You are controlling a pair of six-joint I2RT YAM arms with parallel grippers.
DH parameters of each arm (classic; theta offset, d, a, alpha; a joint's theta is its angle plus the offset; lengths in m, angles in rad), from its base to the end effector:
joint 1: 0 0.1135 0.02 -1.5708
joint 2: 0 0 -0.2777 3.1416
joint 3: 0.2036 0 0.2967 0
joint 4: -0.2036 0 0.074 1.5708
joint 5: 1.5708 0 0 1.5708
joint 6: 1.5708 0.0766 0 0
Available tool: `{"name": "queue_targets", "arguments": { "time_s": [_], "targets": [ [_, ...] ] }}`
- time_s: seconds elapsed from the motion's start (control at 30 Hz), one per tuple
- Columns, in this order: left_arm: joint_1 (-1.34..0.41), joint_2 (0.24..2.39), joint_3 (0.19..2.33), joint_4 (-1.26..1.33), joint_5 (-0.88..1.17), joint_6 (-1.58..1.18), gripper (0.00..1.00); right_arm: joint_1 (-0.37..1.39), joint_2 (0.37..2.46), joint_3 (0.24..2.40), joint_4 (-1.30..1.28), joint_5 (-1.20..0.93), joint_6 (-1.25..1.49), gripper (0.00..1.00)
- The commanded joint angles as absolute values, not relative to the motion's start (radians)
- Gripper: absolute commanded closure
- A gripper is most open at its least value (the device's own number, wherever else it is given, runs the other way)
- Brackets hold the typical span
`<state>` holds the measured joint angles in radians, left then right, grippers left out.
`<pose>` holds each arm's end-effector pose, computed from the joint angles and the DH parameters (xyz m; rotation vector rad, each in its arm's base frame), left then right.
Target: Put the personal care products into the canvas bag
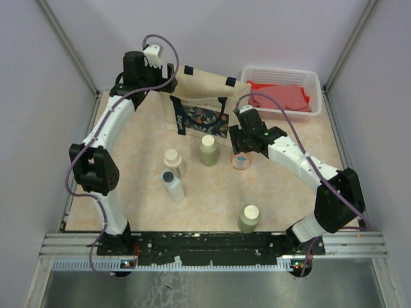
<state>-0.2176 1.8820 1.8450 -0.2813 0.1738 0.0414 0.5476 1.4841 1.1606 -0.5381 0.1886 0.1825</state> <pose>0.5240 -0.1294 0.3803 0.3623 1.8591 -0.2844 0.3385 0.1896 0.2414 -0.3550 2.3885 0.1058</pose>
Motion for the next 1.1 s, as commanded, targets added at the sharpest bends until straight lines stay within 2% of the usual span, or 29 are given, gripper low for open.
{"name": "queue_targets", "arguments": {
  "time_s": [0.0,0.17,0.27,0.33,0.4,0.47,0.53,0.6,0.8,1.07],
  "targets": [
    [-0.227,1.942,1.897,-0.388,0.093,0.076,0.00,0.552,1.504,1.198,-0.554,0.220,0.155,0.80],
    [-0.235,1.988,1.901,-0.404,0.014,0.078,0.00,0.552,1.506,1.207,-0.562,0.213,0.142,0.82],
    [-0.235,2.000,1.901,-0.395,0.038,0.073,0.04,0.552,1.506,1.215,-0.572,0.211,0.133,0.88],
    [-0.235,2.007,1.908,-0.397,0.081,0.072,0.21,0.552,1.503,1.219,-0.580,0.212,0.128,0.96],
    [-0.235,2.013,1.923,-0.413,0.122,0.064,0.52,0.552,1.498,1.224,-0.587,0.218,0.124,1.00],
    [-0.235,2.012,1.930,-0.436,0.157,0.057,0.77,0.552,1.491,1.228,-0.594,0.224,0.123,1.00],
    [-0.236,2.006,1.930,-0.458,0.186,0.049,0.91,0.552,1.488,1.232,-0.604,0.225,0.123,1.00],
    [-0.238,1.993,1.927,-0.482,0.207,0.043,1.00,0.552,1.486,1.241,-0.619,0.226,0.123,1.00],
    [-0.251,1.940,1.866,-0.497,0.223,0.030,1.00,0.552,1.483,1.326,-0.737,0.244,0.123,1.00],
    [-0.253,1.909,1.779,-0.463,0.221,0.022,1.00,0.531,1.485,1.578,-0.967,0.372,0.139,1.00]
  ]
}}
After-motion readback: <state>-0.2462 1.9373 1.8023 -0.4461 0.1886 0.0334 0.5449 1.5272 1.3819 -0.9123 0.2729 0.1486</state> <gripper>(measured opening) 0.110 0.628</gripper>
